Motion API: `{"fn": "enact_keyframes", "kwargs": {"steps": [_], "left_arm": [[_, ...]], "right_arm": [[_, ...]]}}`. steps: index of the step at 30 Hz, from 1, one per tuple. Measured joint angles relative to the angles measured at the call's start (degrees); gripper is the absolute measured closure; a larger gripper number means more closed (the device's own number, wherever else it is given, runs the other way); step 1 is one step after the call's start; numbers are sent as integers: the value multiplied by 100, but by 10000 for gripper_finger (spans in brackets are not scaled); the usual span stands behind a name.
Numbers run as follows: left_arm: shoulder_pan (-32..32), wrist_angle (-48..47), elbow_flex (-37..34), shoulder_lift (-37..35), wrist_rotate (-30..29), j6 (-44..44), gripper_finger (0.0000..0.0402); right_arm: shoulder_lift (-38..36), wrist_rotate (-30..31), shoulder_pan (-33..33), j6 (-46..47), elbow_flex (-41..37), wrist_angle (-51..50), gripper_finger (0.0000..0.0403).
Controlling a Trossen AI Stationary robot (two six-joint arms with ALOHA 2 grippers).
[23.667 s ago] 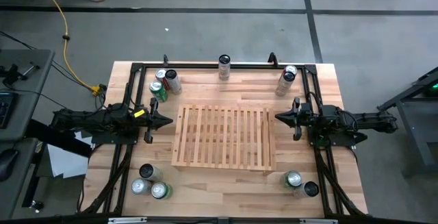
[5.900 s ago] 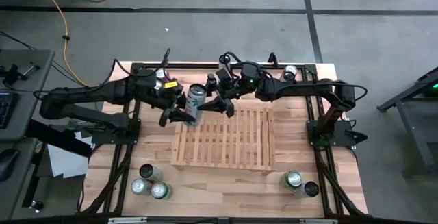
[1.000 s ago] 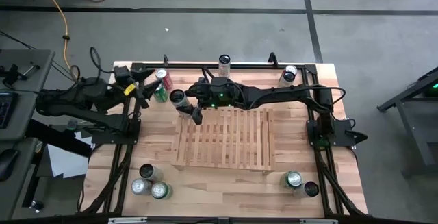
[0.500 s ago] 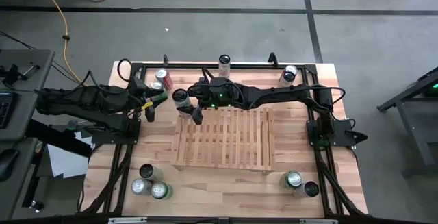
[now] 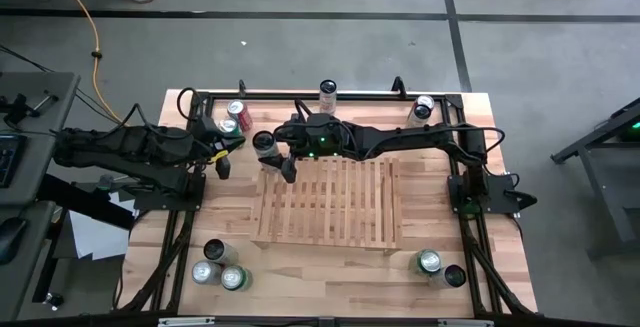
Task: Place canned beverage on shelf
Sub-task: Put the top left white pink soda can on the shelf, then put the top white pink soda can aligned with other white pink soda can on the shelf
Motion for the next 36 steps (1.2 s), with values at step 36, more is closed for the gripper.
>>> {"fn": "enact_keyframes", "kwargs": {"steps": [36], "left_arm": [[2, -209, 7, -205, -352, -2, 401]], "right_arm": [[-820, -35, -190, -738, -4, -3384, 13]]}}
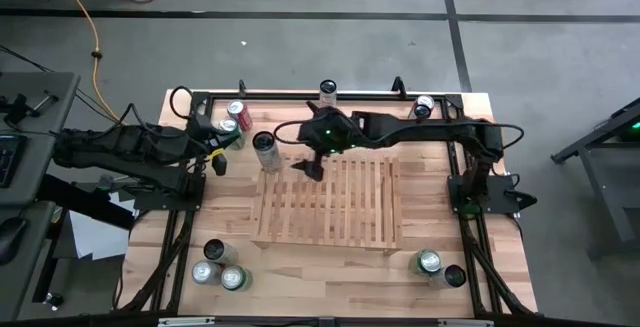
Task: Place canned beverage on shelf
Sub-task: Put the top white pink soda can aligned with other white pink soda can on the shelf
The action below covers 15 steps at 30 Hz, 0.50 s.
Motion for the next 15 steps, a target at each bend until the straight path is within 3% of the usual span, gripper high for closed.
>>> {"fn": "enact_keyframes", "kwargs": {"steps": [6, 15], "left_arm": [[4, 4, 0, -95, -223, -3, 401], [9, 6, 0, -112, -466, -43, 401]], "right_arm": [[-612, 122, -143, -300, 0, -1600, 13], [-1023, 1520, -465, -498, 2, -2028, 13]]}}
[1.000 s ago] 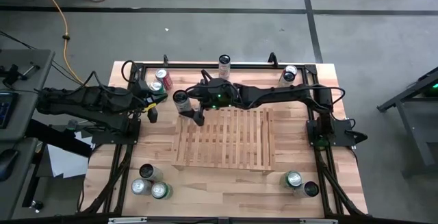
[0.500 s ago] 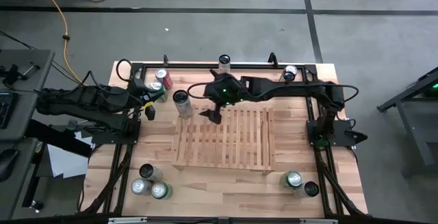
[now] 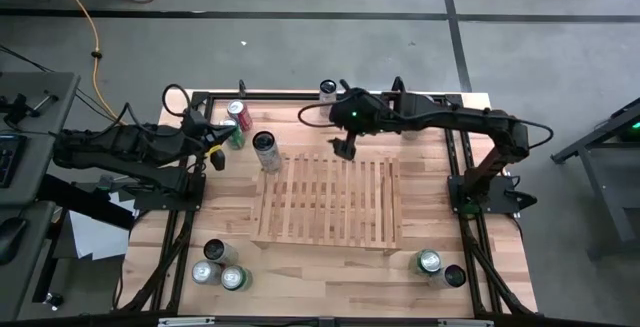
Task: Place canned beverage on shelf
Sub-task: Put the top white pink soda can aligned with other white pink soda can on the shelf
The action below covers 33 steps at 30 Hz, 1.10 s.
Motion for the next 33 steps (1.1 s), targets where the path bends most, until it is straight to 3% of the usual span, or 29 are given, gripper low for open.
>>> {"fn": "enact_keyframes", "kwargs": {"steps": [3, 5, 11, 15, 23, 28, 33], "left_arm": [[0, 0, 0, -4, 29, -100, 401], [0, 0, 0, -4, 40, -108, 401], [0, 0, 0, -4, 56, -108, 401], [0, 0, 0, -2, 70, -106, 401], [0, 0, 0, -1, 66, -90, 401], [0, 0, 0, 0, 64, -57, 401], [0, 2, 0, 0, 58, 55, 401]], "right_arm": [[140, 447, -272, -236, 9, 7, 13], [301, 340, -633, -333, 9, 14, 13], [886, -1144, -1868, 25, 7, 899, 13], [1221, -1478, -2352, 452, 7, 1531, 13], [1617, -1548, -2342, 287, 7, 1687, 13], [1761, -821, -2224, 44, 7, 1771, 13], [1967, -750, -2235, 145, 7, 2005, 13]]}}
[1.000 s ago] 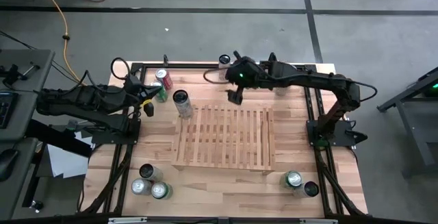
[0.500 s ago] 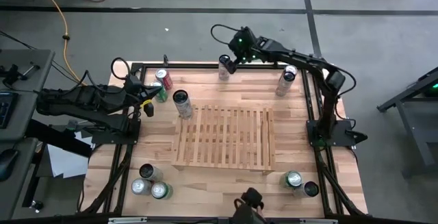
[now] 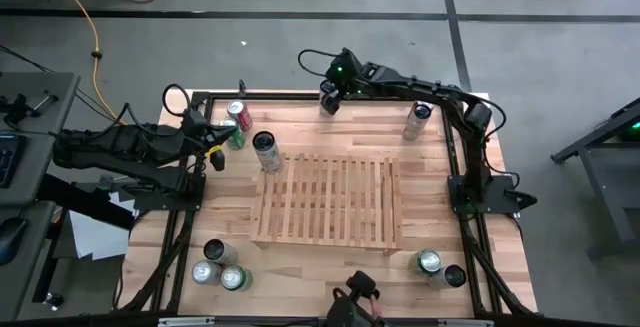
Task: Place canned beverage on shelf
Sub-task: Put the top white pink soda can aligned with other white pink soda can on the shelf
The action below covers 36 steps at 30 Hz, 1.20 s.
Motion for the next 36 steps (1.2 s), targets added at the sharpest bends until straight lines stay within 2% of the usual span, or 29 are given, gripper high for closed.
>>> {"fn": "enact_keyframes", "kwargs": {"steps": [5, 8, 11, 15, 18, 21, 28, 32, 36], "left_arm": [[0, 1, 0, 0, -14, 4, 401], [0, 3, 0, 0, -16, 2, 401], [-1, 5, 0, 0, -18, 1, 401], [-1, 16, 0, 0, -20, -1, 401], [0, 64, 0, 0, -20, -5, 401], [-1, 138, 0, -2, -18, -5, 401], [0, 455, 63, -6, 19, 418, 398], [-2, 476, 475, 18, 26, 792, 375], [-2, 476, 1038, 20, 290, 938, 330]], "right_arm": [[162, -31, -36, 236, -2, 120, 14], [163, -21, -31, 244, -2, 208, 30], [163, -16, -32, 355, -2, 267, 77], [163, -95, -30, 432, -2, 281, 173], [69, -389, -16, 350, -11, 176, 173], [-249, -427, 85, 193, -23, -6, 173], [-1699, -412, 484, -12, -20, -589, 173], [-2646, -410, 968, 93, 7, -823, 173], [-3257, -440, 1611, 415, 11, -1216, 173]]}}
